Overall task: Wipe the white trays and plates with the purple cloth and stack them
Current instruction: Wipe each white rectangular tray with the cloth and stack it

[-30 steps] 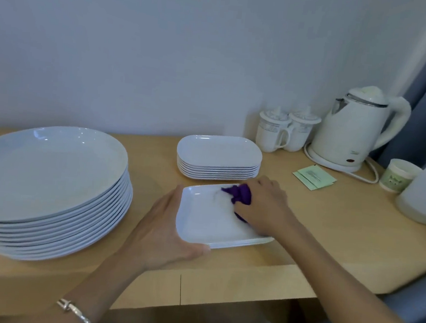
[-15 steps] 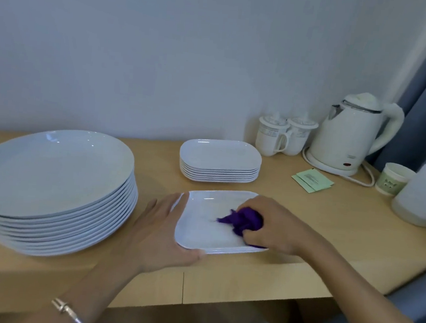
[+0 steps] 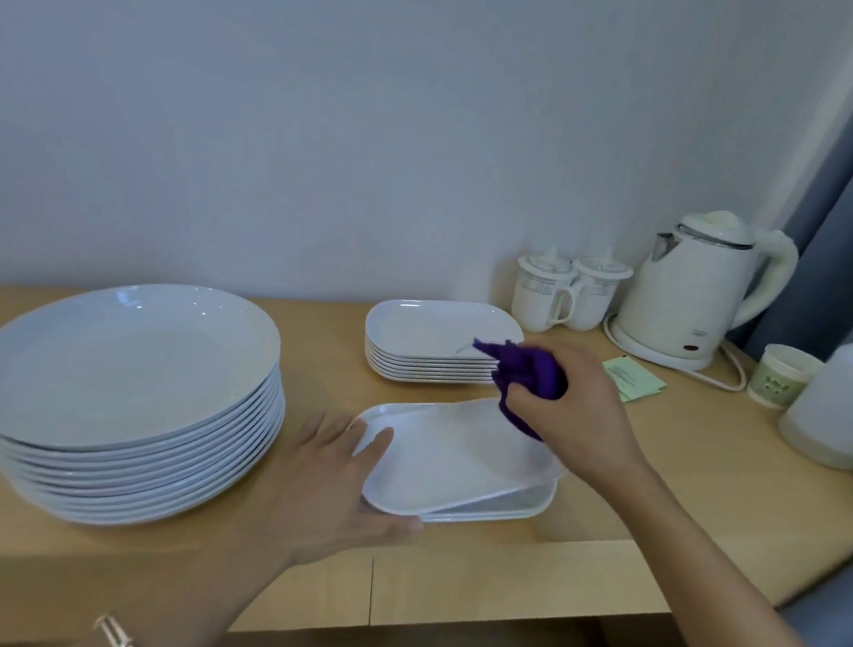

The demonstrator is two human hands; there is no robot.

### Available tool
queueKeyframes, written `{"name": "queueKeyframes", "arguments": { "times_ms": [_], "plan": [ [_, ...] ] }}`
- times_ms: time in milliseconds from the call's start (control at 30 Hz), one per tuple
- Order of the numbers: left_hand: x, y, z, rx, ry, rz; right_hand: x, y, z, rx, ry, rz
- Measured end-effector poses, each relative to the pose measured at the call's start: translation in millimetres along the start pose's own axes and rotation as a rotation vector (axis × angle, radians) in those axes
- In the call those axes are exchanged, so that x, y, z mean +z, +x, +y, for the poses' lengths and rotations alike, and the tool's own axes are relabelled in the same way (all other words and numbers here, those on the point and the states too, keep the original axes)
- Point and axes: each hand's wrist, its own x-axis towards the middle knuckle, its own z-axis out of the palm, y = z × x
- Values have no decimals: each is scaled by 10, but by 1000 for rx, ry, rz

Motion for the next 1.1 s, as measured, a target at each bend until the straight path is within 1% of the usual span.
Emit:
{"name": "queueKeyframes", "arguments": {
  "times_ms": [33,67,100,167,233,333,400,533,633,700,767,833,900,967,1067,1100],
  "plan": [
    [-61,15,0,-32,-45,-87,-106,-16,-107,-28,68,36],
    [-139,46,-1,-94,-147,-150,-202,-21,-191,-45,122,71],
    [-204,82,3,-161,-302,-158,-281,-27,-256,-57,160,101],
    [-286,151,14,-231,-594,-30,-384,-40,-332,-79,199,129],
    [-295,235,16,-281,-790,131,-422,-77,-352,-81,211,129],
    [-279,398,53,-374,-939,300,-376,-164,-332,-71,211,77],
    [-229,508,74,-446,-983,340,-292,-200,-276,-76,178,62],
    [-49,631,143,-581,-873,303,10,-186,-30,-28,-7,-8],
    [72,641,235,-616,-623,317,317,-230,143,-54,-132,-112],
    [87,626,240,-654,-506,244,474,-293,212,-73,-187,-154],
    [118,580,182,-613,-533,166,559,-301,267,-101,-232,-151],
    [157,516,135,-490,-606,117,581,-259,291,-116,-243,-131],
    [195,475,136,-405,-622,97,593,-220,299,-98,-276,-82],
    [209,487,171,-386,-551,90,661,-251,233,-111,-254,-50],
    [206,512,187,-366,-431,46,811,-418,140,-271,-214,-134],
    [208,517,178,-361,-416,45,764,-386,177,-294,-215,-148]
  ]
}}
